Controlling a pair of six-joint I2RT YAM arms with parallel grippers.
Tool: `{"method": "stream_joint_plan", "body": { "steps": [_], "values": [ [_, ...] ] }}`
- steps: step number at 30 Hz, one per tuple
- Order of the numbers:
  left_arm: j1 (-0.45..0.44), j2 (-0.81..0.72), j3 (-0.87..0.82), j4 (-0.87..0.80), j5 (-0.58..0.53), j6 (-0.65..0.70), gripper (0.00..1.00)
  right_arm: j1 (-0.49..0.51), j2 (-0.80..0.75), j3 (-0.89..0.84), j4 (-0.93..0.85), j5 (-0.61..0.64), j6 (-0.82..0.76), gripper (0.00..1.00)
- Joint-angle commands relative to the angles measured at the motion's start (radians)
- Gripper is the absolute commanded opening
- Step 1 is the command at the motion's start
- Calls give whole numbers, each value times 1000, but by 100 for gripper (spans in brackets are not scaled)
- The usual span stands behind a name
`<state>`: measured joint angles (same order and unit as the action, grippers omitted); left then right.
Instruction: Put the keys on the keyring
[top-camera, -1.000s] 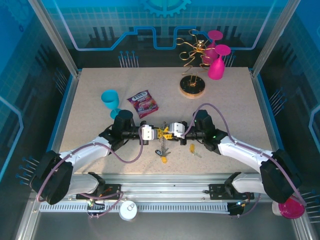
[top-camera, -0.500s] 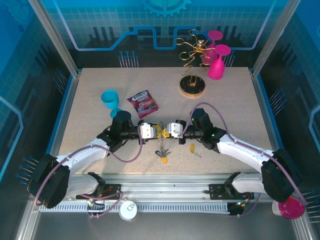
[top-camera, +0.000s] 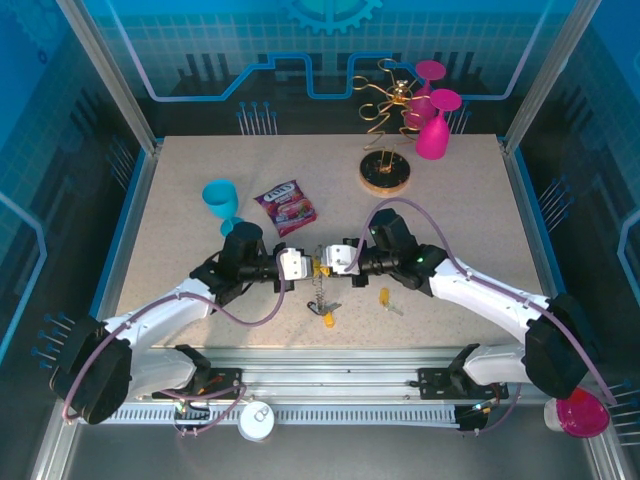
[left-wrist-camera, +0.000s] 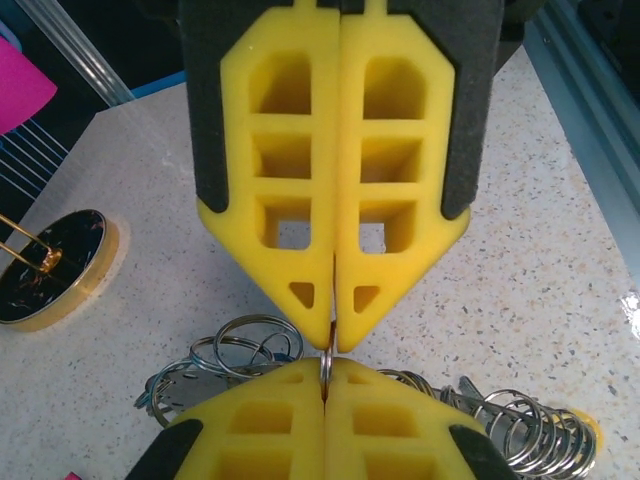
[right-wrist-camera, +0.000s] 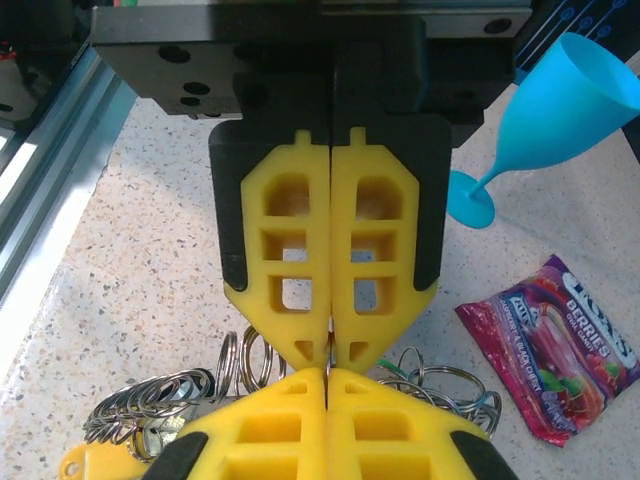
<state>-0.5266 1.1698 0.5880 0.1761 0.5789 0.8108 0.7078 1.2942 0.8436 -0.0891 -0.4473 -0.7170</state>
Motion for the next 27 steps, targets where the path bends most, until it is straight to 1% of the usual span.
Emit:
{"method": "stream_joint_plan", "body": {
  "steps": [1, 2, 3, 4, 5, 7, 9, 14, 16, 20, 27],
  "values": [
    [-3, -22, 16, 40, -11, -26, 0, -21, -41, 7, 94, -76, 142, 8],
    [-4, -29, 8, 52, -3, -35, 0, -53, -62, -21, 151, -105, 198, 16],
    [-2, -36, -4, 70, 8, -50, 0, -87, -84, -58, 219, -141, 252, 20],
    [1, -41, -15, 91, 20, -63, 0, -109, -98, -92, 260, -169, 276, 21],
    [3, -43, -28, 116, 34, -80, 0, -121, -111, -124, 289, -188, 273, 21],
    [6, -39, -36, 134, 70, -95, 0, -118, -128, -176, 304, -218, 196, 23],
    [7, -32, -41, 151, 97, -97, 0, -111, -130, -227, 353, -208, 163, 23],
    [6, -28, -58, 192, 121, -57, 0, -73, -97, -228, 341, -164, 76, 22],
    [2, -29, -66, 210, 118, -42, 0, -62, -79, -223, 349, -142, 68, 22],
    [-8, -30, -64, 186, 116, 6, 0, -48, -55, -211, 354, -122, 58, 22],
    [-13, -21, -59, 192, 118, 28, 0, -36, -24, -198, 412, -92, 59, 21]
  ]
}}
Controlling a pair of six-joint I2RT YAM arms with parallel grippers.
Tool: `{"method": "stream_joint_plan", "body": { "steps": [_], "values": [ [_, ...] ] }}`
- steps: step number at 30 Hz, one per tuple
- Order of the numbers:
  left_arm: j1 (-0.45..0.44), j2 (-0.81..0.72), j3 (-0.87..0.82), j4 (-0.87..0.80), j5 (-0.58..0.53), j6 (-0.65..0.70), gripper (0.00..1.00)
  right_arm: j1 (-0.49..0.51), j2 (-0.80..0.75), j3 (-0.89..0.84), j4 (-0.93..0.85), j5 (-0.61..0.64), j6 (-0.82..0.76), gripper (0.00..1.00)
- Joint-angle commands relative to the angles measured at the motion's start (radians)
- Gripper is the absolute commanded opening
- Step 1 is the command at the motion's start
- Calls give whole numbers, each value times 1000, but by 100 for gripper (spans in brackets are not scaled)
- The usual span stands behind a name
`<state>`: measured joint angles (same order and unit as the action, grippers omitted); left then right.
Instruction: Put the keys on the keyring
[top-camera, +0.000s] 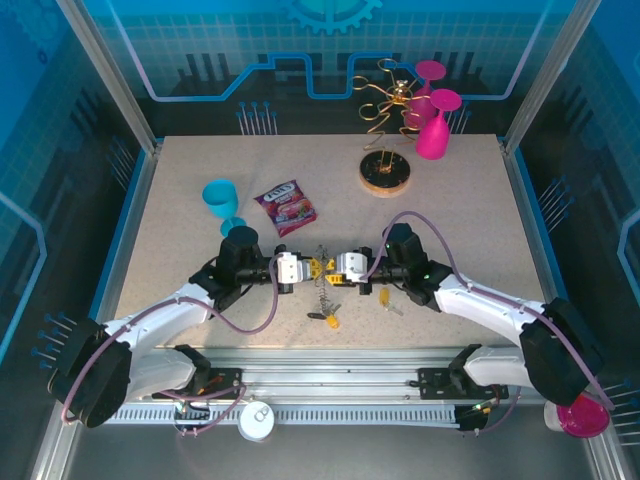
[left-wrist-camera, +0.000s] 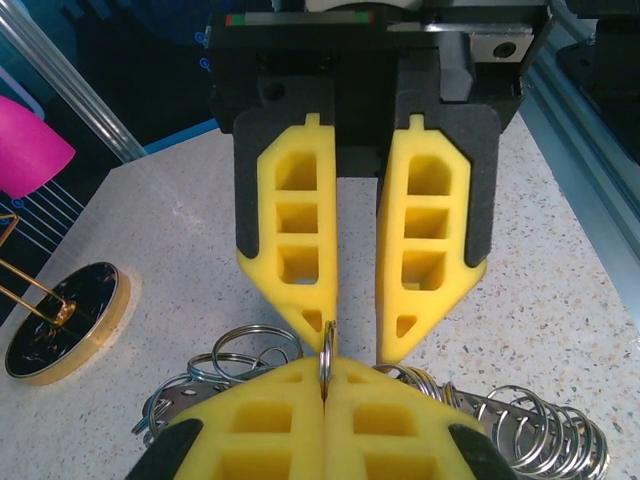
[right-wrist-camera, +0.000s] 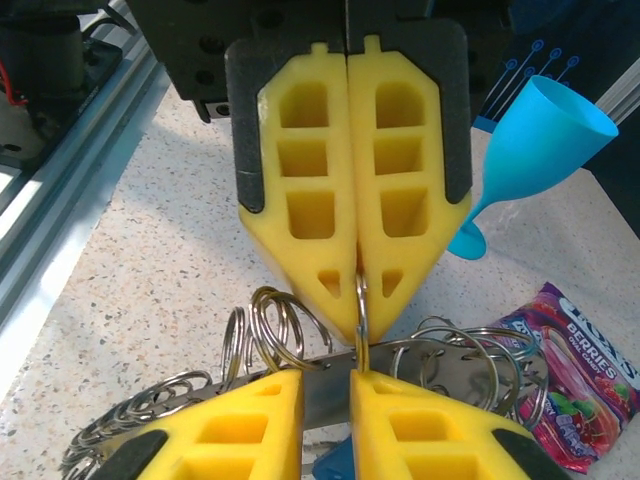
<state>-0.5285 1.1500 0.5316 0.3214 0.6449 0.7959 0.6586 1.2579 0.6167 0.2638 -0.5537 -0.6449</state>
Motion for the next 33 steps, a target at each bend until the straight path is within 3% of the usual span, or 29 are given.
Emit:
{"method": "stream_joint_plan", "body": {
  "steps": [1, 13, 16, 23, 33],
  "values": [
    [-11, -1, -2, 44, 52, 47, 0, 14, 12, 30, 63, 22, -12, 21],
    [-14, 12, -1, 53, 13, 65, 0, 12, -4, 18, 82, -8, -10, 18],
    [-22, 8, -2, 51, -22, 95, 0, 10, -31, 6, 50, 31, -39, 20],
    [-85, -4, -12, 43, -158, 307, 0, 18, -98, -26, -30, 120, -172, 19],
    [-96, -10, -18, 51, -178, 336, 0, 51, -91, -20, -37, 187, -277, 16]
  ]
}}
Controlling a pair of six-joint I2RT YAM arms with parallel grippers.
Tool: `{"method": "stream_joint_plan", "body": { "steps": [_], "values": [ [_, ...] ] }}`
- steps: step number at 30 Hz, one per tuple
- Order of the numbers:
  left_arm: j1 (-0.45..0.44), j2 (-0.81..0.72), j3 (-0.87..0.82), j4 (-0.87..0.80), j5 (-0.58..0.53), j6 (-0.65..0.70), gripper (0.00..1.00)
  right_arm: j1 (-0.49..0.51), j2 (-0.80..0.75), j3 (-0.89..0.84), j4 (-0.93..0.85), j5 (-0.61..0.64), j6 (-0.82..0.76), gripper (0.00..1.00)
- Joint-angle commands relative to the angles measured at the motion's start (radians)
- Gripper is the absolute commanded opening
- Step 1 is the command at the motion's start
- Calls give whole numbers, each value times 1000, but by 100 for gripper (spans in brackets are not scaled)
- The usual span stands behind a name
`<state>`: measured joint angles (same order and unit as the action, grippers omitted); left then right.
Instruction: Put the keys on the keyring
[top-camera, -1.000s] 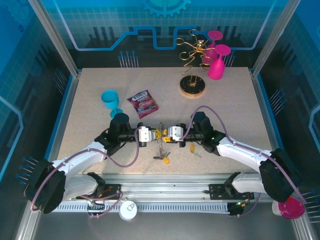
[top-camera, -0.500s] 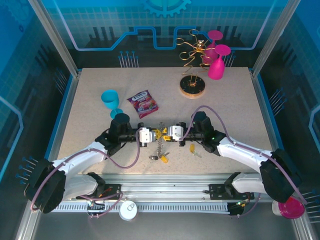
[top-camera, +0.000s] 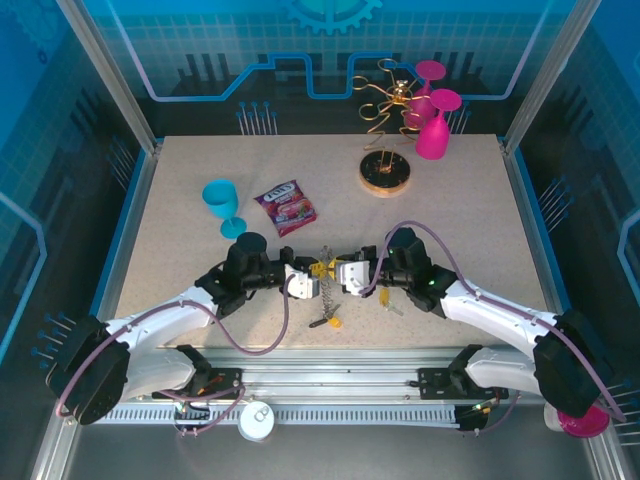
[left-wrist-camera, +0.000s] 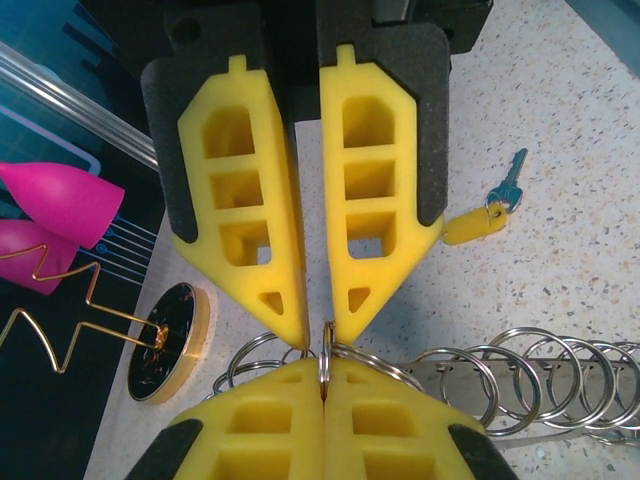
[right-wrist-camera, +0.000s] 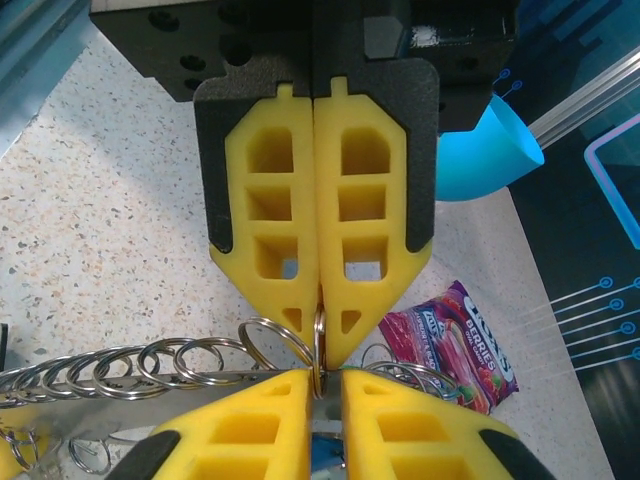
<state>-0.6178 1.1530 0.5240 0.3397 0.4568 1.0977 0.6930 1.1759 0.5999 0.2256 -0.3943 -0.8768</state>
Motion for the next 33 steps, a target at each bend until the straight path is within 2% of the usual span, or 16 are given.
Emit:
{"method": "stream_joint_plan", "body": {
  "steps": [1, 11, 15, 18, 24, 31, 33],
  "values": [
    [-8, -12, -10, 34, 11, 32, 0, 19, -7, -4, -1, 27, -47, 16],
    [-7, -20, -8, 34, -10, -30, 0, 26, -25, -10, -39, 41, -68, 9],
    [-7, -10, -1, 24, -59, -58, 0, 27, -47, -20, -91, 56, -82, 23],
    [-7, -12, -2, 22, -72, -61, 0, 27, -77, -32, -121, 66, -47, 25],
    [-8, -12, 5, 22, -83, -80, 0, 27, -138, -33, -164, 98, 116, 27],
    [-7, -10, 0, 44, -76, -95, 0, 24, -147, -6, -194, 177, 461, 31],
    [-7, -10, -1, 50, -69, -101, 0, 25, -143, 4, -220, 167, 491, 31]
  ]
}}
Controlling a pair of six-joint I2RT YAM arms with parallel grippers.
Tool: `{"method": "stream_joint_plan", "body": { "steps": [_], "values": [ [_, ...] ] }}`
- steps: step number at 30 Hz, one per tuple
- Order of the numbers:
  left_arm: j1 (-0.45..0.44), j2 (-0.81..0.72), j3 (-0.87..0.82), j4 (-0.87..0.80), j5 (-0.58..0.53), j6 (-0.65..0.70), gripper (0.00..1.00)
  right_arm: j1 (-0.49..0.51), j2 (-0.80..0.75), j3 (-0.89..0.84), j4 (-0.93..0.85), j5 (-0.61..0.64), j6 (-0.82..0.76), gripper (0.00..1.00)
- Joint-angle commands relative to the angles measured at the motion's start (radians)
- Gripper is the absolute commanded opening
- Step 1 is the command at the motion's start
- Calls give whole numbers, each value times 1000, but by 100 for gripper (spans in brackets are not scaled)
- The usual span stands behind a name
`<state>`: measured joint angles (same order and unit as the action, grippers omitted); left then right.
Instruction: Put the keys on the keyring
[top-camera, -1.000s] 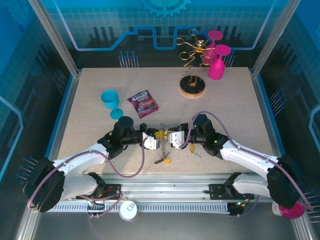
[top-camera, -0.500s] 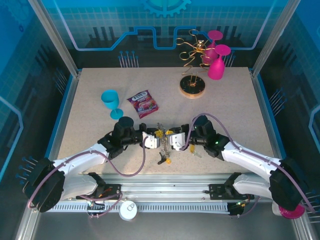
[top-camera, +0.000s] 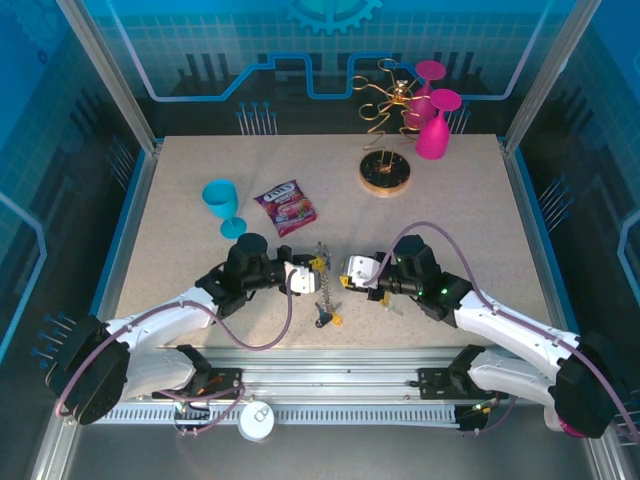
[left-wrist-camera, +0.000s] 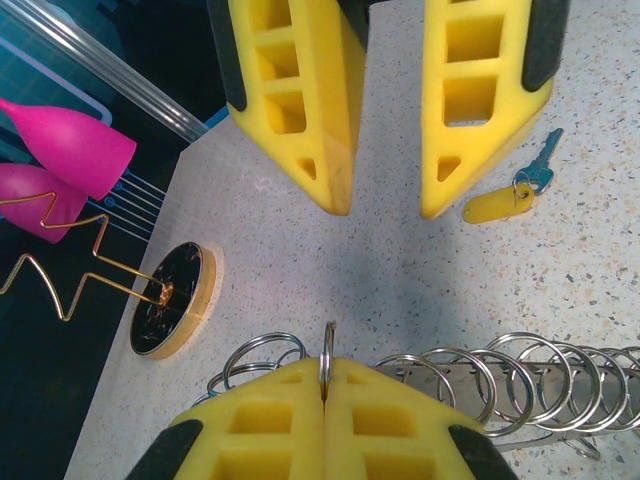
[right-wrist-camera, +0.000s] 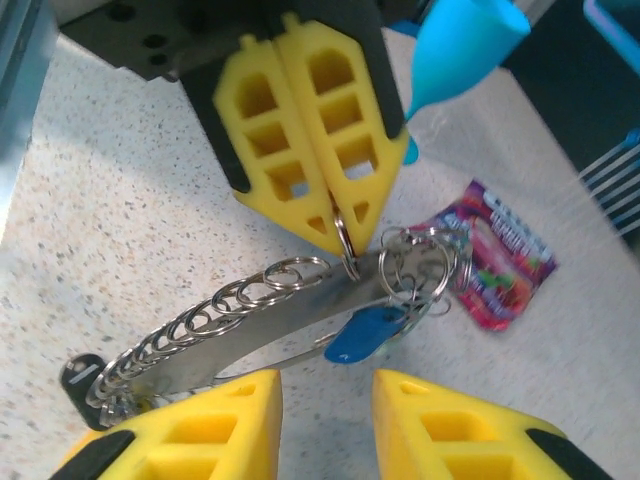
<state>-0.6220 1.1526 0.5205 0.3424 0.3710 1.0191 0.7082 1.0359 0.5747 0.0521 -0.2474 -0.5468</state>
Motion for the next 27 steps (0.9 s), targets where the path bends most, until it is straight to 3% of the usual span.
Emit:
{"method": "stream_joint_plan", "body": {
  "steps": [1, 9, 11, 14, 17, 20, 23, 27],
  "values": [
    [-4, -9, 0, 49, 23, -21, 0, 10, -6, 28, -52, 15, 153, 31],
    [-3, -12, -16, 75, 49, -5, 0, 13, 18, -3, 60, -17, 41, 29],
    [-2, -14, -14, 69, 44, -2, 0, 14, 15, -8, 56, 2, 84, 30],
    [-3, -17, -9, 53, 26, -13, 0, 12, -2, 3, 14, 123, 276, 29],
    [-4, -30, 16, 2, -8, -63, 0, 10, -26, 57, -159, 342, 603, 22],
    [-6, -42, 27, -23, -36, -122, 0, -1, -27, 148, -471, 460, 869, 20],
    [-7, -41, 38, -41, -75, -199, 0, -56, 39, 248, -768, 415, 1105, 20],
    [-7, -29, 50, -58, -101, -280, 0, -130, 188, 343, -999, 240, 1159, 18]
  ]
}}
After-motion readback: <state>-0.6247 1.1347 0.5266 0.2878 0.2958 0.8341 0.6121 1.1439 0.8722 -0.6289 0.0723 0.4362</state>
